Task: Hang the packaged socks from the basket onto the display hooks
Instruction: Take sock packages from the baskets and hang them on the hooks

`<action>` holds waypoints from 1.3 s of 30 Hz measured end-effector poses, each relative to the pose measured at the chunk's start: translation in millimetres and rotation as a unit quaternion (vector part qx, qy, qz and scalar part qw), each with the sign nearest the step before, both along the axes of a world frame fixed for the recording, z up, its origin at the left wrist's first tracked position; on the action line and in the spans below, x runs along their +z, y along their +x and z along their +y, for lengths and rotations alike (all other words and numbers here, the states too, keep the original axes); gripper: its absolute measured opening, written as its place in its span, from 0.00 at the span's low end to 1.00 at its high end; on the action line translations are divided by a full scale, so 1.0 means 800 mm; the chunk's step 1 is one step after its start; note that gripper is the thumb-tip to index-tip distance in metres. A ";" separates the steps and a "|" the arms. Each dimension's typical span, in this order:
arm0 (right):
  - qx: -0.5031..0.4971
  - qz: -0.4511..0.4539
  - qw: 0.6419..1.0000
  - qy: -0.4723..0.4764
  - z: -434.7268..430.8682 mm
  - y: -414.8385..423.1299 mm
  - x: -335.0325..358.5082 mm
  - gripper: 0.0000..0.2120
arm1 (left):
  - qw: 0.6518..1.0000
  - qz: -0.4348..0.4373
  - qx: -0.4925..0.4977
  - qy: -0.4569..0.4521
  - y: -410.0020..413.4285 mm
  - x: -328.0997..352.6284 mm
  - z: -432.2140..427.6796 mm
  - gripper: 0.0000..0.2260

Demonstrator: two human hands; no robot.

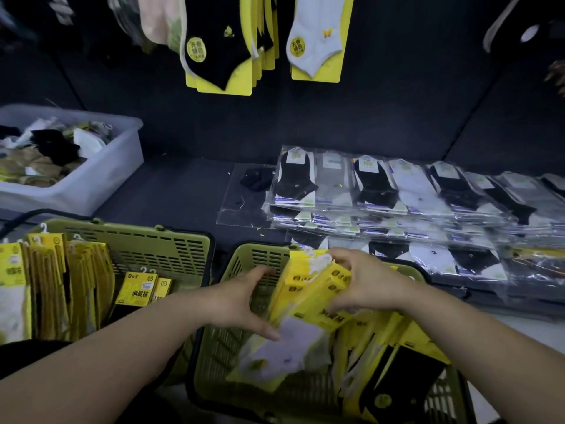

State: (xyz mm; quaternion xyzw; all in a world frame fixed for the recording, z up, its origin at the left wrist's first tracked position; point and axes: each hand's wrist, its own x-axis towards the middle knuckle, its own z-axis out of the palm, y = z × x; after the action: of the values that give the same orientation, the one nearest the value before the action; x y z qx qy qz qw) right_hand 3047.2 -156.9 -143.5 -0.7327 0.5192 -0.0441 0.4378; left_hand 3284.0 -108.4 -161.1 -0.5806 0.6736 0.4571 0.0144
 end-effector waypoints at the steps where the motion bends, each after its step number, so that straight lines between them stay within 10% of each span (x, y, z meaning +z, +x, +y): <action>1: -0.020 -0.044 0.999 -0.012 0.000 0.002 0.018 0.31 | 0.998 0.052 0.022 0.003 -0.003 0.000 0.000 0.47; 9: -0.275 -0.315 0.908 -0.023 -0.019 0.027 0.002 0.13 | 0.918 0.265 0.288 -0.066 -0.013 0.012 -0.017 0.26; 12: -0.167 -0.027 0.978 -0.123 -0.019 0.014 -0.051 0.16 | 0.897 0.264 0.347 -0.073 0.001 0.011 -0.022 0.26; 15: 0.046 0.257 0.953 -0.156 -0.017 -0.001 -0.108 0.30 | 0.893 0.252 0.366 -0.076 0.019 0.007 -0.024 0.25; 26: 0.048 0.277 0.946 -0.162 -0.009 0.000 -0.160 0.31 | 0.891 0.263 0.364 -0.062 0.041 -0.005 -0.028 0.19; 31: -0.008 -0.070 0.996 0.048 -0.022 -0.013 -0.096 0.10 | 0.892 0.254 0.364 -0.090 0.042 0.000 -0.030 0.19; 39: -0.197 -0.493 0.831 0.168 -0.032 -0.001 0.021 0.16 | 0.865 0.360 0.346 -0.044 0.005 0.014 -0.026 0.19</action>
State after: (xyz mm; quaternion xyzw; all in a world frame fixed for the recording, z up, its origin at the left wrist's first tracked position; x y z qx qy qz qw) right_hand 3046.4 -182.4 -126.7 -0.4112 0.3673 -0.3969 0.7338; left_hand 3287.8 -129.6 -149.6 -0.5721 0.4069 0.5798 -0.4134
